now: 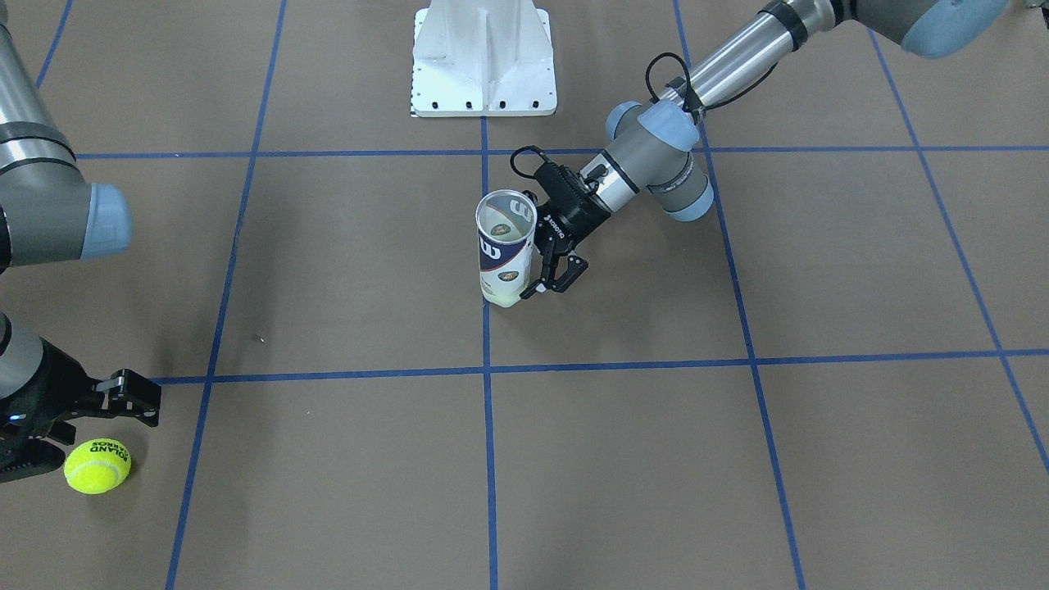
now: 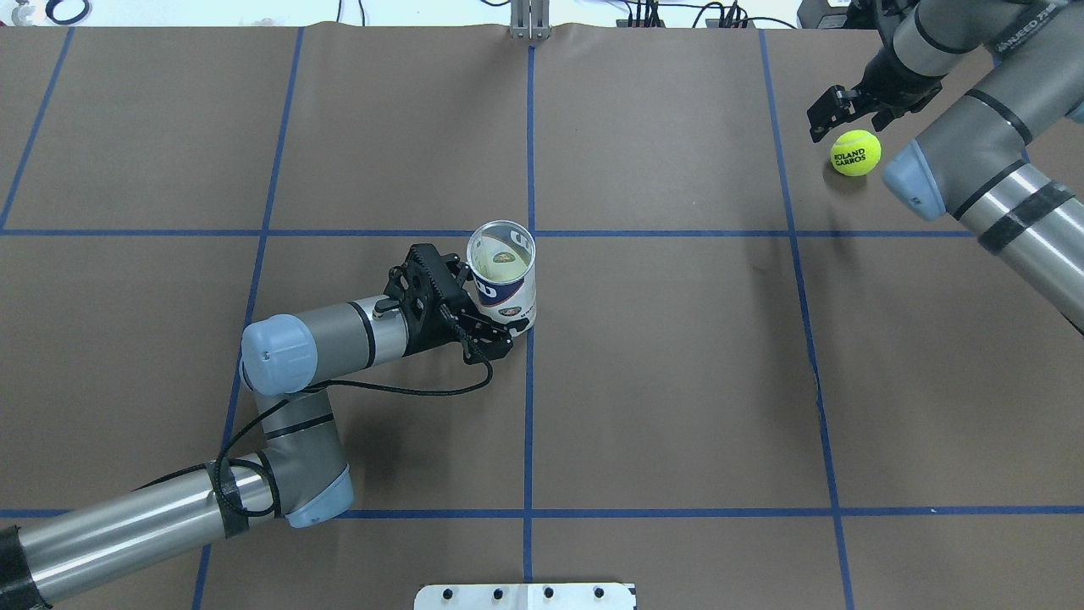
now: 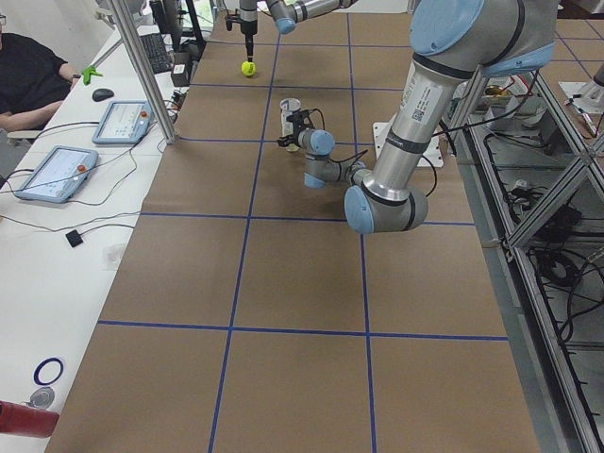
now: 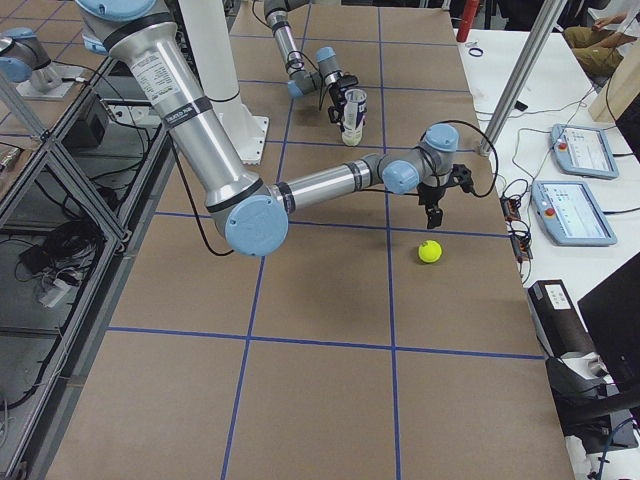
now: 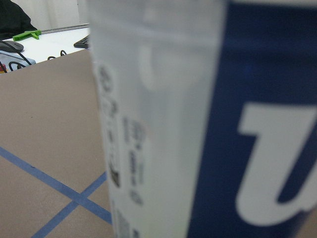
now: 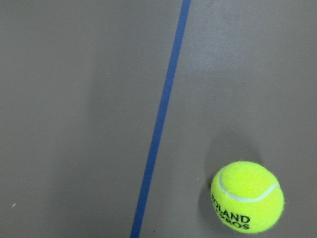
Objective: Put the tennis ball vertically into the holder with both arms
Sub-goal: 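Lower the right gripper and close it on the second yellow ball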
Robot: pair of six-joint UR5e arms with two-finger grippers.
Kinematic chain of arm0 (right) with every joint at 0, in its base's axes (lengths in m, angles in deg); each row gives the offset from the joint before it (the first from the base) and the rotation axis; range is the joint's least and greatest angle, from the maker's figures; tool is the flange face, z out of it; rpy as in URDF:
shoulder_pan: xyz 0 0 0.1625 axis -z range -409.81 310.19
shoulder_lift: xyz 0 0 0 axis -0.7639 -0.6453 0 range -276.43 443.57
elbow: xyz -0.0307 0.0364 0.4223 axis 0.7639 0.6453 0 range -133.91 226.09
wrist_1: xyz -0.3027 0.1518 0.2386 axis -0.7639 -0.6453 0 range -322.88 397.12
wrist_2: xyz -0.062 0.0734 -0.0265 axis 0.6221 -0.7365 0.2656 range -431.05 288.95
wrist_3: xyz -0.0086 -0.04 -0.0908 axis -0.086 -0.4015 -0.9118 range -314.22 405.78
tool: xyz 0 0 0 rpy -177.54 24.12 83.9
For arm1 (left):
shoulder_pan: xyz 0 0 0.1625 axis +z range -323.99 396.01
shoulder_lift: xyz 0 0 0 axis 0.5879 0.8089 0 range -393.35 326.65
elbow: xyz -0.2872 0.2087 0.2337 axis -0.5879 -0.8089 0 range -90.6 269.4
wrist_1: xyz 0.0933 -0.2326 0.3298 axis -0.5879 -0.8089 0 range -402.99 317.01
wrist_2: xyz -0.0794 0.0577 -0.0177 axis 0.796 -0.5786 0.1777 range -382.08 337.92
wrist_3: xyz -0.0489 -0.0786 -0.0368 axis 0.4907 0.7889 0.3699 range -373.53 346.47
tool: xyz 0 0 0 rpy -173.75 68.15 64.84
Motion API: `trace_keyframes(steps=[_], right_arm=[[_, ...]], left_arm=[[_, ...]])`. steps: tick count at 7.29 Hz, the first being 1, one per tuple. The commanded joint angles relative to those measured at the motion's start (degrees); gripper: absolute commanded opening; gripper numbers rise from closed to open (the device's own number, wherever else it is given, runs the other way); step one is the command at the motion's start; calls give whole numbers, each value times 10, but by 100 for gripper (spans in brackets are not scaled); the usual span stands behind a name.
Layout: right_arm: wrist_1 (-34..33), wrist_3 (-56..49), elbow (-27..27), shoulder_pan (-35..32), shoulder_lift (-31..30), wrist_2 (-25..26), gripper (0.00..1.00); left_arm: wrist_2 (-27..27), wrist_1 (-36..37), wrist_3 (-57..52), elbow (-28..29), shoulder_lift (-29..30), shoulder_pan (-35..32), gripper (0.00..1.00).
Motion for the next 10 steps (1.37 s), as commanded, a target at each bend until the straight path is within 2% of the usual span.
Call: trace_keyframes(steps=[1,7,10], right_arm=[[19,-38,32,-9,-4,10,98],[22,-41,97,-3,24,47,99],[70,-39,138,6,30,55,99]], left_arm=[[0,1,0,0,-1,1,99],[0,1,0,0,0,1,99],[0,1,0,0,1,2,99]])
